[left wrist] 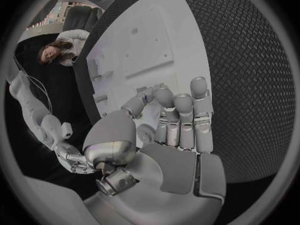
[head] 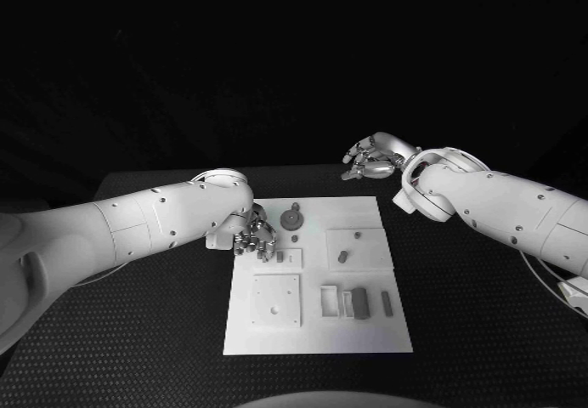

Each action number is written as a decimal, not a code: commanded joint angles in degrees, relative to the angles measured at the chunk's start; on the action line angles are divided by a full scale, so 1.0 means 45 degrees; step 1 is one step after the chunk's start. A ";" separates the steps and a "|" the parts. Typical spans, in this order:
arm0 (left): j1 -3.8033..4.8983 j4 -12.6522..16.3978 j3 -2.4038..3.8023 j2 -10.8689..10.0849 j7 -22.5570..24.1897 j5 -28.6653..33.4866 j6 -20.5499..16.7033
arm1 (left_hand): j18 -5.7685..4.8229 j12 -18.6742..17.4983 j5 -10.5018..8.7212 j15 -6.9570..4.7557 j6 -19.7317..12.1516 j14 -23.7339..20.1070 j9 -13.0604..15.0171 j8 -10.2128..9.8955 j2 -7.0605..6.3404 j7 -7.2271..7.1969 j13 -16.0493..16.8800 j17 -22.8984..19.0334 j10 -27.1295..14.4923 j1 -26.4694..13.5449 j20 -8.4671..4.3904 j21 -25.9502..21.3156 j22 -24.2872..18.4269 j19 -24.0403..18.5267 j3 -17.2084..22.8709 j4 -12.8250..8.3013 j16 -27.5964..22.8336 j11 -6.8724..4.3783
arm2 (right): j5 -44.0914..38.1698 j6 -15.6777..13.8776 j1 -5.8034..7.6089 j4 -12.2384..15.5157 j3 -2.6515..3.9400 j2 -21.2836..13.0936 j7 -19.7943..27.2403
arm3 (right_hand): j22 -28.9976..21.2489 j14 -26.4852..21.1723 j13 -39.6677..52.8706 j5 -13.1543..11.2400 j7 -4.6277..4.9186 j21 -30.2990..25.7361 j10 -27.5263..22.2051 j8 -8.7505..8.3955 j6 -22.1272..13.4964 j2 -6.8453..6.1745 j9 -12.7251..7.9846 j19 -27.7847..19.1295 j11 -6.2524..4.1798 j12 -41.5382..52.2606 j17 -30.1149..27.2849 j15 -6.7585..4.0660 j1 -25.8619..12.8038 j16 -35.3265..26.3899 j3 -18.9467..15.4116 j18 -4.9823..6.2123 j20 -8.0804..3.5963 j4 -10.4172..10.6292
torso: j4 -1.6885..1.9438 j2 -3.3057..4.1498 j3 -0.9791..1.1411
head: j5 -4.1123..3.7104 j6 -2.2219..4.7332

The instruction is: Assemble the parts on the task board

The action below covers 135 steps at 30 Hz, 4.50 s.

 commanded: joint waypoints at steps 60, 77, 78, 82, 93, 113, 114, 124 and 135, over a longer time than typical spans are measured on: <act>-0.0303 0.0229 -0.0100 -0.0333 -0.0183 -0.0289 -0.0009 | 0.0300 -0.0096 -0.0251 0.0061 0.1043 0.0057 -0.0046 -0.0295 0.0228 -0.0479 0.0008 -0.0012 0.0089 0.0536 0.0023 -0.0066 0.0231 -0.0022 0.0106 -0.0006 -0.0037 -0.0151 | 0.0006 0.0174 -0.0006 -0.0031 -0.0001 0.0032 0.0147 | 0.0046 -0.0037 -0.0031 -0.0054 0.0164 -0.0105 -0.0037 0.0059 -0.0113 0.0046 -0.0039 -0.0117 0.0054 -0.0082 0.0096 0.0110 0.0120 -0.0146 -0.0093 -0.0267 0.0032 0.0031 | -0.0019 0.0010 0.0002 | 0.0043 -0.0034; -0.0307 0.0261 -0.0100 -0.0343 -0.0262 -0.0103 -0.0055 | 0.0279 -0.0194 -0.0410 0.0060 0.1098 0.0046 -0.0105 -0.0595 -0.0269 -0.0411 -0.0013 -0.0057 0.0099 -0.0192 0.0049 -0.0192 0.0169 -0.0010 -0.1011 0.0315 -0.0128 -0.0075 | 0.0006 0.0198 -0.0007 -0.0007 -0.0002 0.0006 0.0149 | 0.0056 -0.0048 -0.0038 -0.0054 0.0165 -0.0130 -0.0043 0.0061 -0.0116 0.0036 -0.0048 -0.0135 0.0055 -0.0079 0.0133 0.0118 0.0110 -0.0190 -0.0106 -0.0269 0.0038 0.0028 | -0.0016 0.0002 0.0017 | 0.0014 -0.0043; -0.0307 0.0261 -0.0100 -0.0344 -0.0269 -0.0099 -0.0064 | 0.0282 -0.0210 -0.0477 0.0057 0.1108 0.0041 -0.0109 -0.0639 -0.0317 -0.0412 -0.0012 -0.0059 0.0095 -0.0377 0.0045 -0.0218 0.0164 -0.0015 -0.1277 0.0378 -0.0134 -0.0070 | 0.0006 0.0198 -0.0007 -0.0007 -0.0002 0.0004 0.0145 | 0.0057 -0.0050 -0.0039 -0.0054 0.0165 -0.0133 -0.0043 0.0061 -0.0117 0.0035 -0.0049 -0.0138 0.0055 -0.0079 0.0136 0.0120 0.0110 -0.0195 -0.0107 -0.0269 0.0038 0.0028 | -0.0017 0.0003 0.0014 | 0.0014 -0.0044; -0.0307 0.0252 -0.0098 -0.0346 -0.0267 -0.0096 -0.0105 | 0.0297 -0.0251 -0.0923 0.0035 0.1124 0.0014 -0.0112 -0.0749 -0.0515 -0.0419 -0.0007 -0.0063 0.0072 -0.0565 0.0028 -0.0291 0.0150 -0.0030 -0.1657 0.0473 -0.0154 -0.0073 | 0.0006 0.0197 -0.0007 -0.0003 -0.0002 0.0000 0.0145 | 0.0060 -0.0058 -0.0041 -0.0054 0.0165 -0.0143 -0.0044 0.0061 -0.0119 0.0032 -0.0052 -0.0147 0.0055 -0.0078 0.0146 0.0124 0.0116 -0.0210 -0.0107 -0.0270 0.0039 0.0025 | -0.0019 0.0005 0.0014 | 0.0017 -0.0038; -0.0307 0.0232 -0.0098 -0.0357 -0.0247 -0.0086 -0.0218 | 0.0291 -0.0285 -0.1469 0.0016 0.1150 -0.0004 -0.0100 -0.0857 -0.0790 -0.0411 0.0008 -0.0064 0.0057 -0.0735 0.0020 -0.0377 0.0134 -0.0031 -0.1843 0.0755 -0.0167 -0.0076 | 0.0006 0.0198 -0.0007 -0.0007 -0.0002 -0.0003 0.0149 | 0.0066 -0.0070 -0.0046 -0.0054 0.0167 -0.0160 -0.0049 0.0061 -0.0123 0.0027 -0.0057 -0.0161 0.0057 -0.0077 0.0167 0.0132 0.0121 -0.0240 -0.0109 -0.0272 0.0043 0.0025 | -0.0014 0.0003 0.0004 | 0.0002 -0.0027; -0.0224 0.0481 0.0074 -0.1186 0.0186 0.0153 -0.2470 | 0.0122 -0.0966 -0.4068 0.0078 -0.0012 -0.0861 -0.0036 -0.1577 -0.2350 0.0010 -0.0131 -0.0337 -0.0972 -0.1881 0.0111 -0.1111 -0.0064 -0.0773 -0.2556 0.1505 -0.0748 0.0309 | 0.0006 0.0137 -0.0061 -0.0041 -0.0003 -0.0051 0.0161 | 0.0094 -0.0177 -0.0092 -0.0055 0.0203 -0.0277 -0.0178 0.0029 -0.0199 -0.0015 -0.0103 -0.0282 0.0107 -0.0127 0.0275 0.0196 0.0121 -0.0417 -0.0135 -0.0301 0.0070 0.0029 | 0.0008 -0.0004 -0.0013 | -0.0086 0.0041; -0.0208 0.0472 0.0219 -0.1217 0.0232 0.0220 -0.2644 | 0.0113 -0.1045 -0.4049 0.0115 -0.0462 -0.0954 -0.0145 -0.1803 -0.2336 0.0148 -0.0164 -0.0370 -0.1063 -0.1895 0.0125 -0.1182 -0.0090 -0.0850 -0.2692 0.1330 -0.0805 0.0427 | 0.0007 0.0141 -0.0062 -0.0042 -0.0003 -0.0051 0.0161 | 0.0098 -0.0198 -0.0099 -0.0054 0.0208 -0.0297 -0.0197 0.0026 -0.0210 -0.0011 -0.0109 -0.0306 0.0115 -0.0134 0.0289 0.0208 0.0122 -0.0446 -0.0135 -0.0308 0.0075 0.0030 | 0.0008 -0.0004 -0.0012 | -0.0086 0.0041; -0.0125 0.1023 0.1041 -0.1926 0.1413 0.0706 -0.5584 | -0.0156 -0.3853 -0.3694 0.1340 -0.1699 -0.2688 -0.1164 -0.2279 -0.1467 0.1040 -0.1578 -0.1623 -0.2729 -0.0569 0.1227 -0.3184 -0.1316 -0.2763 -0.2206 0.0005 -0.3352 0.1407 | 0.0026 0.0157 -0.0095 -0.0069 -0.0005 -0.0080 0.0169 | 0.0115 -0.0262 -0.0118 -0.0055 0.0217 -0.0362 -0.0237 0.0026 -0.0224 0.0001 -0.0126 -0.0379 0.0131 -0.0144 0.0343 0.0246 0.0122 -0.0538 -0.0139 -0.0328 0.0088 0.0033 | 0.0002 -0.0008 -0.0011 | -0.0130 0.0225; -0.0322 0.2148 0.0536 -0.1978 0.6147 -0.2271 -0.8501 | 0.0112 -0.6876 -0.3704 0.2220 -0.1840 -0.3255 -0.2879 -0.2181 -0.2237 0.1130 -0.2930 -0.1934 -0.3744 0.4592 0.2161 -0.4291 -0.2112 -0.3235 -0.0991 0.0026 -0.4868 0.2427 | 0.0059 0.0096 -0.0156 -0.0051 -0.0006 -0.0118 0.0204 | 0.0122 -0.0266 -0.0122 -0.0055 0.0218 -0.0374 -0.0242 0.0029 -0.0224 0.0015 -0.0130 -0.0387 0.0134 -0.0144 0.0361 0.0251 0.0122 -0.0556 -0.0138 -0.0329 0.0091 0.0036 | 0.0010 -0.0002 -0.0017 | -0.0150 0.0534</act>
